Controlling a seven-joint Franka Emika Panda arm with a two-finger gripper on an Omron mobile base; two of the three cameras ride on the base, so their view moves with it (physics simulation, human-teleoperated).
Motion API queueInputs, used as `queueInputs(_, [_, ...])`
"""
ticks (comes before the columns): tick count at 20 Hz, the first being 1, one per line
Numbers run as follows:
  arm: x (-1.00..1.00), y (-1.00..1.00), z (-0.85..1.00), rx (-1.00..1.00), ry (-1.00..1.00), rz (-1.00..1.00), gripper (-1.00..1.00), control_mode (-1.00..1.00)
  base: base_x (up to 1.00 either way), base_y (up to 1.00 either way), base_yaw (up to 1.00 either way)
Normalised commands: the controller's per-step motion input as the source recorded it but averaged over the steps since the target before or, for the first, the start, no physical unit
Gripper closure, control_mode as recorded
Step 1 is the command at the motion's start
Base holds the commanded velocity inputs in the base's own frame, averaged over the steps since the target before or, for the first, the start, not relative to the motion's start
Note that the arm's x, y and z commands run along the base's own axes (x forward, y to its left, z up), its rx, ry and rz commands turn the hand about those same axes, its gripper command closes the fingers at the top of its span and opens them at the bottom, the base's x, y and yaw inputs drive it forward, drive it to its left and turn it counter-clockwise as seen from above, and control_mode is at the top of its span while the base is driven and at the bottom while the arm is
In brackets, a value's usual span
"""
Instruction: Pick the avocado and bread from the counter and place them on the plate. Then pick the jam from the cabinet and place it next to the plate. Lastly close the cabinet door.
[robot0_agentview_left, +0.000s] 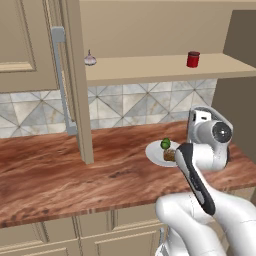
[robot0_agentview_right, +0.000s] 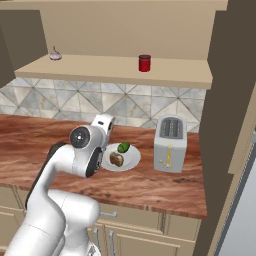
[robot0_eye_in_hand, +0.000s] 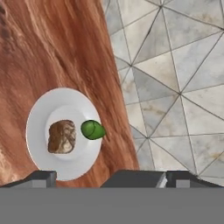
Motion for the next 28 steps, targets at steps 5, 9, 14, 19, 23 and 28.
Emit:
queueInputs(5, [-0.01,-0.03,0.22,0.05,0.14,-0.01,-1.0,-1.0,0.0,0.0,0.0])
queueInputs(9, [-0.13,0.0,0.55,0.1,-0.03,-0.13,-1.0,-1.0,0.0,0.0,0.0])
queueInputs(14, [-0.19,0.0,0.48,0.09,-0.03,-0.27,-1.0,-1.0,0.0,0.0,0.0])
queueInputs(19, [-0.27,-0.08,0.39,0.16,-0.01,-0.34,-1.0,-1.0,0.0,0.0,0.0])
queueInputs(23, [-0.31,-0.22,0.32,0.24,-0.01,-0.35,-1.0,-1.0,0.0,0.0,0.0])
queueInputs(28, [-0.26,-0.21,0.27,0.23,-0.07,-0.34,-1.0,-1.0,0.0,0.0,0.0])
